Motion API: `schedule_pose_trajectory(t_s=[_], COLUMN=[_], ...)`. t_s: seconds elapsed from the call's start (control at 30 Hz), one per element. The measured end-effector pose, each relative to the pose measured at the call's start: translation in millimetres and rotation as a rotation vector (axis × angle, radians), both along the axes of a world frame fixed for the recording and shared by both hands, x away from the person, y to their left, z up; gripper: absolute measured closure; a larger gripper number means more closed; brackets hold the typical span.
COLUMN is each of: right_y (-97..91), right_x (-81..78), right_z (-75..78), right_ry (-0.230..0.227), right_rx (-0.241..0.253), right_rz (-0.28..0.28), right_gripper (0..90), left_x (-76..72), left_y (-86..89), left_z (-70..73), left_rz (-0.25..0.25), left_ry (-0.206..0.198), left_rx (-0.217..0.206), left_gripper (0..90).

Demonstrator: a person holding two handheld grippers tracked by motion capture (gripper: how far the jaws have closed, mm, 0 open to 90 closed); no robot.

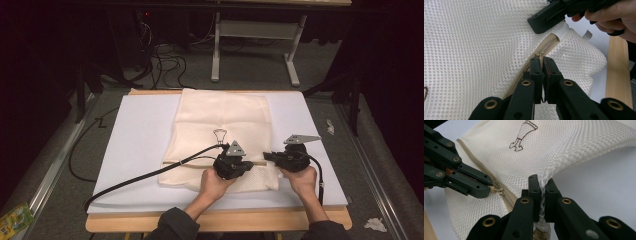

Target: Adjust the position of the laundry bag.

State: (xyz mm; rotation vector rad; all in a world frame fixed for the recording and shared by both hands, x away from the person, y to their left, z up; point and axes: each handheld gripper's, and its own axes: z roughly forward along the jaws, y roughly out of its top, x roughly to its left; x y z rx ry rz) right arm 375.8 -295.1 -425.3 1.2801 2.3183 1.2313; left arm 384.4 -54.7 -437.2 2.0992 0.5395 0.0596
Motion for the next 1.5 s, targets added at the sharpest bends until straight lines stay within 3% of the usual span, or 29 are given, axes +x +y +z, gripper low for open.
schedule_pose_trajectory(t_s=[0.5,1.5], right_y=[-3.5,-4.2], right_x=[0.4,3.9], right_z=[-3.7,-6.3], right_ry=[0.006,0.01], right_rx=[-0.004,-0.001], right_rz=[-0.019,-0.052], right_gripper=[88.3,88.3], left_x=[2.2,3.2], left_y=[12.3,45.6], left_z=[-1.4,7.0], left_rz=[0.025,0.077], left_ry=[0.009,-0.029], left_rx=[-0.003,-0.017], left_gripper=[87.4,87.3])
